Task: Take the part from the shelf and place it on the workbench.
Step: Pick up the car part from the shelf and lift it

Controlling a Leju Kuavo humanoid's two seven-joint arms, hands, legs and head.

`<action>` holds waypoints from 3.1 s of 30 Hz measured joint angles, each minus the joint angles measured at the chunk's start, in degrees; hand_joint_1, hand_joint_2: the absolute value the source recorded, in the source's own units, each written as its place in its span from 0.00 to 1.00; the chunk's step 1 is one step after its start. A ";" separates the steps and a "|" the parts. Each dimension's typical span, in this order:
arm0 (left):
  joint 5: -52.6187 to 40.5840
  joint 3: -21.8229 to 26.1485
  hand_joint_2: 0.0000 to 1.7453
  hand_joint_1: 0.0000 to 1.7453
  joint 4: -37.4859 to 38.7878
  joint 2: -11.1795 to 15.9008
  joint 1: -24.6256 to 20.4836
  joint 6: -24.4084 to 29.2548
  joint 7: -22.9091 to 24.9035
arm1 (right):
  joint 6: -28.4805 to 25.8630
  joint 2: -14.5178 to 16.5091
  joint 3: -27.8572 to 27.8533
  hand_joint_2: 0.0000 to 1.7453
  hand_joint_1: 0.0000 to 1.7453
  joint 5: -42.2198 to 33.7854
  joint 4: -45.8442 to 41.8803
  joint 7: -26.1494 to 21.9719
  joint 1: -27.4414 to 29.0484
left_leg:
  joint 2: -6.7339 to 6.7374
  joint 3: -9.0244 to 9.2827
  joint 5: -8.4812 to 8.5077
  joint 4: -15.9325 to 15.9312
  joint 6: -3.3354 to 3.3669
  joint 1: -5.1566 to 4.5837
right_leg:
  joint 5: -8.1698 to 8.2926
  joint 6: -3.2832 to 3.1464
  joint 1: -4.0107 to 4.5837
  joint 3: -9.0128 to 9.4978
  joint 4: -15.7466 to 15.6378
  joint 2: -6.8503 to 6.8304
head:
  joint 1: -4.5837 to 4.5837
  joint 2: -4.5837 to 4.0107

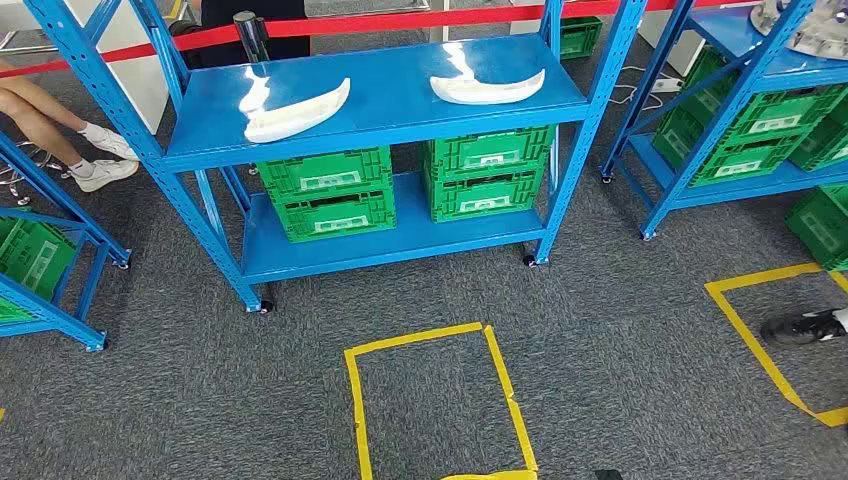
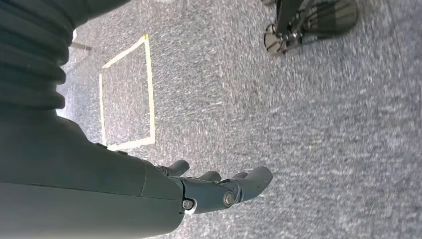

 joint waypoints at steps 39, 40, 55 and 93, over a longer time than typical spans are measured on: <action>-12.14 5.48 0.00 0.00 5.40 -2.14 -8.10 0.00 2.69 | -1.51 0.63 10.61 0.00 0.00 38.18 -2.52 -9.19 -54.54 | -0.15 0.53 0.38 0.07 -0.10 -0.03 | 0.36 0.06 -0.02 0.13 0.09 -0.03 | -0.01 0.00; -12.30 5.50 0.00 0.00 5.46 -2.17 -8.19 0.00 2.80 | -1.05 1.12 12.41 0.00 0.00 38.82 -2.97 -9.08 -55.51 | -0.16 0.53 0.38 0.07 -0.10 -0.03 | 0.36 0.06 -0.02 0.13 0.09 -0.02 | -0.01 0.00; -15.49 6.02 0.00 0.00 6.16 -2.83 -9.93 0.00 4.49 | 5.98 4.15 40.19 0.00 0.00 45.45 -6.52 -6.40 -68.64 | -0.18 0.53 0.39 0.10 -0.11 -0.03 | 0.36 0.05 -0.02 0.12 0.09 -0.01 | -0.01 0.00; -19.27 6.02 0.00 0.00 6.50 -3.37 -11.71 1.86 4.75 | 9.28 0.70 58.97 0.00 0.00 42.27 -6.91 -3.86 -73.33 | 0.64 -8.48 3.06 9.03 -2.65 1.50 | -2.47 -0.72 -1.38 1.83 1.05 -0.01 | -0.17 0.00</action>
